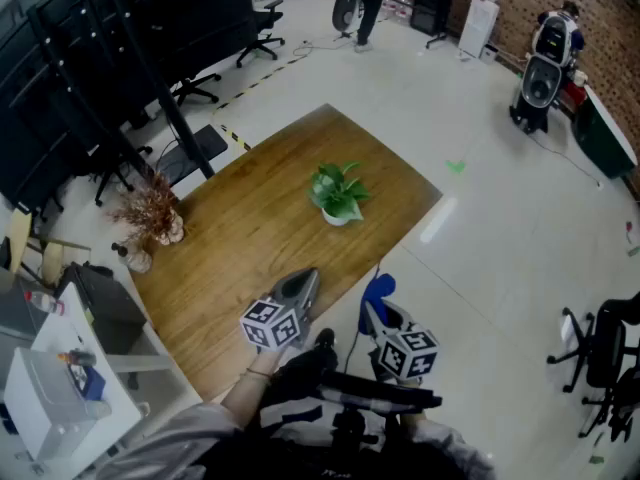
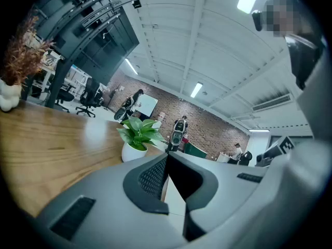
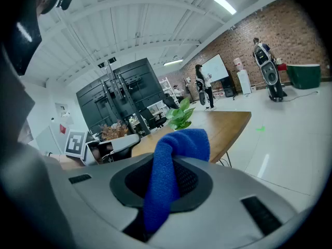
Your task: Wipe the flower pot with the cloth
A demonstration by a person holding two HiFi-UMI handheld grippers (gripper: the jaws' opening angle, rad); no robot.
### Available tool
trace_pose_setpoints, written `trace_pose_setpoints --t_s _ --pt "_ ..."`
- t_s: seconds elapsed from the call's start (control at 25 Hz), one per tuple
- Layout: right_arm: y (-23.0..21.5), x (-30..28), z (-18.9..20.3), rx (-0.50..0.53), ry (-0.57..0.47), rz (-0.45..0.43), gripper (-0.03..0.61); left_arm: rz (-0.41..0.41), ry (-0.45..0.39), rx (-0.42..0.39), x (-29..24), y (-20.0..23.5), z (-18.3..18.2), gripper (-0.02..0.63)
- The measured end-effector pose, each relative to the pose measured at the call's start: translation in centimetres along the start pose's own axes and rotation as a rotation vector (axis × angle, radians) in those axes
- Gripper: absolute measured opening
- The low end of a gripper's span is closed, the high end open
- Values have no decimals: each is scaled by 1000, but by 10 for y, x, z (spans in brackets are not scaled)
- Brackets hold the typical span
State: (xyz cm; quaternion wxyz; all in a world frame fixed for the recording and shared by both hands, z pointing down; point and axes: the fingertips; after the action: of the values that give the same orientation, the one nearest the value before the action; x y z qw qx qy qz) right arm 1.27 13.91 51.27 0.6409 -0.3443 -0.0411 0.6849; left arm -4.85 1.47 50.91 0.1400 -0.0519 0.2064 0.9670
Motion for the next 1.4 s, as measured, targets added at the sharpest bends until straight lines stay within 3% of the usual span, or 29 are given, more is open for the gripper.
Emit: trace_pose_setpoints --t_s 0.28,0.6,0.84,0.92,1.08,1.4 --pt "-26 -46 -36 46 31 49 55 15 19 32 -56 49 -10 6" --pt "-40 -77 -64 96 81 21 55 -27 72 98 -89 74 8 5" --pt "-85 -108 -96 293 144 18 55 -116 73 116 -109 86 14 5" --pt "-96 -127 -105 382 183 -14 55 -160 64 133 -114 93 16 5" --pt "-99 -166 -117 576 259 -158 55 -266 28 181 -122 104 21 5" --pt "-112 -217 -111 713 386 -347 55 -434 -25 229 -132 107 21 5"
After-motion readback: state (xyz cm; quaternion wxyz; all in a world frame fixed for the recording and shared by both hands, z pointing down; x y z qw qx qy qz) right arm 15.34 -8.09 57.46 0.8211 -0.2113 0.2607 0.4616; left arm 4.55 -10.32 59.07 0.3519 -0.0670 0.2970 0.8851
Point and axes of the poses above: the fingertips, and each gripper's own axes: x backward along the fingers, y to its left, z out of its underside, and after that the axes turned 4 degrees about -x, right-handed
